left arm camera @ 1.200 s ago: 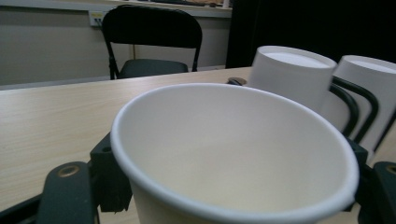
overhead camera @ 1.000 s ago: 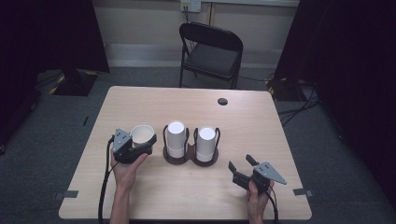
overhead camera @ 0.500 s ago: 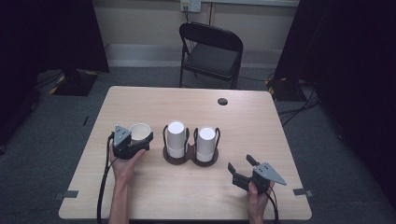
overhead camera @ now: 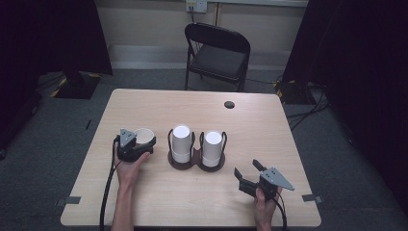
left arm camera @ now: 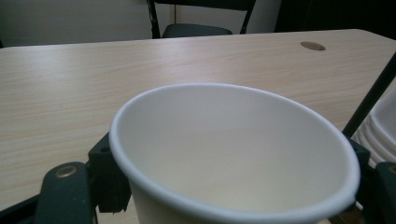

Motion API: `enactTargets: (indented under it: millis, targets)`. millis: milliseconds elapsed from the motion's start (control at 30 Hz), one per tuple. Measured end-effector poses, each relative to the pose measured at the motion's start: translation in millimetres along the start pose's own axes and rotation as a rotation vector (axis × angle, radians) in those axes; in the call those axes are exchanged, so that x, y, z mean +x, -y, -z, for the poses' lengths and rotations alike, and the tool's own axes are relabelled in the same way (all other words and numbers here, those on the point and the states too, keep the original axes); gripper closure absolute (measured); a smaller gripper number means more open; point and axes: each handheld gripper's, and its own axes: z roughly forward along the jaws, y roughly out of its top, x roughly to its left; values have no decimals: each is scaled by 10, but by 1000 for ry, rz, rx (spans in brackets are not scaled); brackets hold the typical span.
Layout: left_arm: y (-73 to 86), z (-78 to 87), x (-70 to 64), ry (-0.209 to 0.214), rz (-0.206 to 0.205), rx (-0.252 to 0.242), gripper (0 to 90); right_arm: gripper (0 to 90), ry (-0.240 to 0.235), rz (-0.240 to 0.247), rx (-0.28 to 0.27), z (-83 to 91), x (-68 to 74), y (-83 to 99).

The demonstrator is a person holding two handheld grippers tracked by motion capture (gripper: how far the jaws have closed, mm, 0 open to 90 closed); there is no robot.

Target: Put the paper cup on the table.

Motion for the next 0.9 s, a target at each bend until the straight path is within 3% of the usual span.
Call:
enactTargets:
  millis: [67, 400, 500, 700, 900]
  targets:
    - [3, -2, 10, 16, 21, -6, 217, 178, 4, 2, -2, 3, 8, 1]
    - [16, 21, 10, 24, 7, 6, 214, 179, 14, 13, -11, 12, 21, 5]
    - [38, 35, 6, 42, 52, -9, 211, 179, 16, 18, -14, 13, 25, 7]
    - [94, 47, 3, 28, 57, 4, 191, 180, 18, 13, -28, 27, 23, 12]
    - [98, 37, -20, 31, 33, 12, 158, 180, 16, 5, -26, 24, 14, 11]
